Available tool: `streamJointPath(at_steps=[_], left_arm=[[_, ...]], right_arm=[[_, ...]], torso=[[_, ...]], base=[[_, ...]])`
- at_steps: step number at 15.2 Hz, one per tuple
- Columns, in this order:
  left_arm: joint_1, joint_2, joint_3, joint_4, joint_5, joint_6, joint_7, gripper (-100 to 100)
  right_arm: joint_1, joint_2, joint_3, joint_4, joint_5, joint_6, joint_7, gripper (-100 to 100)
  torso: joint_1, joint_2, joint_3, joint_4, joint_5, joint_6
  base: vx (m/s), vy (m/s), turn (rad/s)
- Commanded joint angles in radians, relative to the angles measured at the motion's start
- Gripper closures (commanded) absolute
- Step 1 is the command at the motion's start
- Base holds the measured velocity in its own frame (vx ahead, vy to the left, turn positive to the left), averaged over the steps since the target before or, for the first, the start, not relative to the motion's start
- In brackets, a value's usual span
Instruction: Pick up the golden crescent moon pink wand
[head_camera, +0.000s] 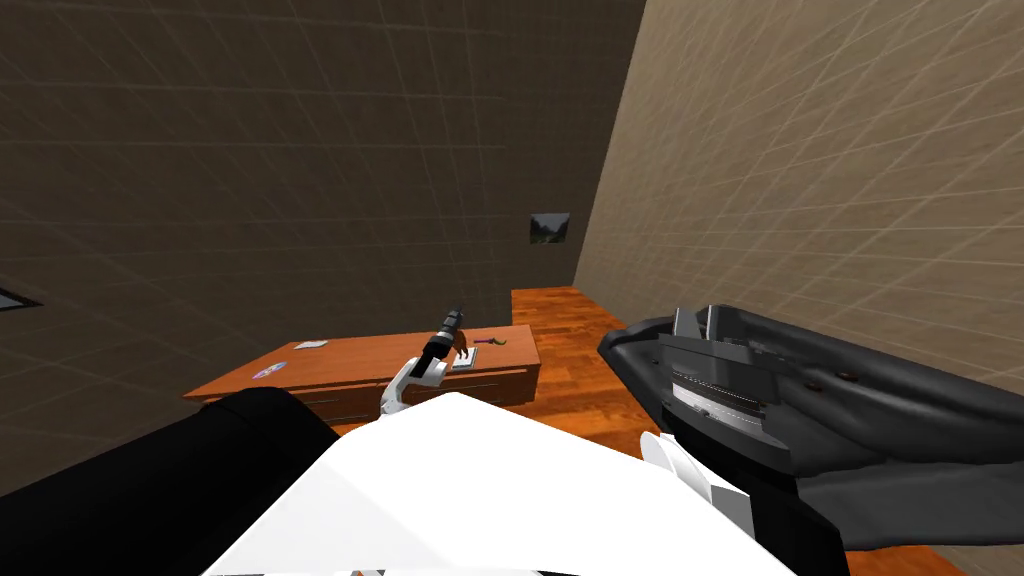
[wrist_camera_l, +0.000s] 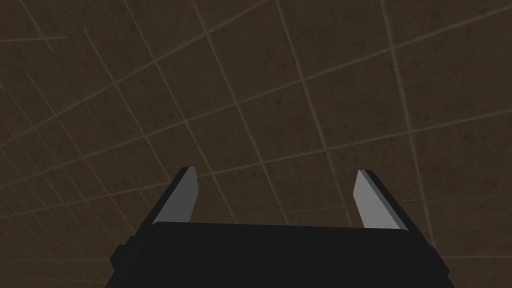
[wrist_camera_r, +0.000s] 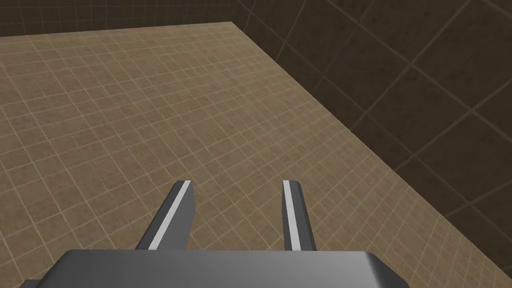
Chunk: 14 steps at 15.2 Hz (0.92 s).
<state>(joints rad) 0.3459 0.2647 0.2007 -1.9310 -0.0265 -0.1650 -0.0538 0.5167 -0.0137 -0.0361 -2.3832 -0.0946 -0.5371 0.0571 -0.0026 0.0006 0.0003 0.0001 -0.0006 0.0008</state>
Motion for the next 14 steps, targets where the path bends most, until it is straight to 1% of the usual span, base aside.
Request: streamJointPath(at_steps=[1,2,3,4,5,6,7,8,9,10,11,12,13,14], left_arm=[[0.0,0.006,0.012,0.004,0.005,0.034,0.006,-100],[-0.013,0.014,0.041,0.038,0.015,0.067,0.016,-100],[-0.013,0.014,0.041,0.038,0.015,0.087,0.016,-100],[-0.013,0.014,0.041,0.038,0.015,0.087,0.016,-100],[-0.025,0.021,0.071,0.073,0.024,0.123,0.026,-100],[-0.025,0.021,0.071,0.073,0.024,0.137,0.026,-100],[-0.025,0.021,0.071,0.073,0.024,0.141,0.026,-100],[-0.037,0.026,0.103,0.109,0.034,0.169,0.036,-100],[-0.037,0.026,0.103,0.109,0.034,0.19,0.036,-100],[-0.037,0.026,0.103,0.109,0.034,0.196,0.036,-100],[-0.049,0.03,0.135,0.146,0.044,0.227,0.046,-100],[-0.049,0.03,0.135,0.146,0.044,0.245,0.046,-100],[-0.049,0.03,0.135,0.146,0.044,0.252,0.046,-100],[-0.061,0.034,0.168,0.184,0.054,0.279,0.055,-100]], right_arm=[[0.0,0.0,0.0,0.0,0.0,0.0,0.0,0],[0.0,0.0,0.0,0.0,0.0,0.0,0.0,0],[0.0,0.0,0.0,0.0,0.0,0.0,0.0,0],[0.0,0.0,0.0,0.0,0.0,0.0,0.0,0],[0.0,0.0,0.0,0.0,0.0,0.0,0.0,0],[0.0,0.0,0.0,0.0,0.0,0.0,0.0,0],[0.0,0.0,0.0,0.0,0.0,0.0,0.0,0],[0.0,0.0,0.0,0.0,0.0,0.0,0.0,0],[0.0,0.0,0.0,0.0,0.0,0.0,0.0,0],[0.0,0.0,0.0,0.0,0.0,0.0,0.0,0],[0.0,0.0,0.0,0.0,0.0,0.0,0.0,0],[0.0,0.0,0.0,0.0,0.0,0.0,0.0,0],[0.0,0.0,0.0,0.0,0.0,0.0,0.0,0],[0.0,0.0,0.0,0.0,0.0,0.0,0.0,0]], torso=[[0.0,0.0,0.0,0.0,0.0,0.0],[0.001,0.0,0.0,0.0,0.0,-0.001],[0.001,0.0,0.0,0.0,0.0,0.0],[0.001,0.0,0.0,0.0,0.0,0.0],[0.001,0.0,0.0,0.0,0.0,-0.001],[0.001,0.0,0.0,0.0,0.0,0.0],[0.001,0.0,0.0,0.0,0.0,0.0],[0.001,0.0,0.0,0.0,0.0,-0.001],[0.001,0.0,0.0,0.0,0.0,0.0],[0.001,0.0,0.0,0.0,0.0,0.0],[0.002,0.001,0.0,0.0,0.0,-0.001],[0.002,0.001,0.0,0.0,0.0,0.0],[0.002,0.001,0.0,0.0,0.0,0.0],[0.002,0.001,0.0,0.0,0.0,-0.001]], base=[[0.006,-0.018,-0.124],[0.008,-0.026,-0.311],[0.009,-0.023,-0.319],[0.007,-0.012,-0.131],[0.006,-0.024,-0.306],[0.008,-0.025,-0.36],[0.007,-0.011,-0.149],[0.007,-0.018,-0.28],[0.007,-0.016,-0.328],[0.005,-0.007,-0.155],[0.007,-0.014,-0.355],[0.006,-0.009,-0.36],[0.003,0.0,-0.123],[0.002,-0.006,-0.299]])
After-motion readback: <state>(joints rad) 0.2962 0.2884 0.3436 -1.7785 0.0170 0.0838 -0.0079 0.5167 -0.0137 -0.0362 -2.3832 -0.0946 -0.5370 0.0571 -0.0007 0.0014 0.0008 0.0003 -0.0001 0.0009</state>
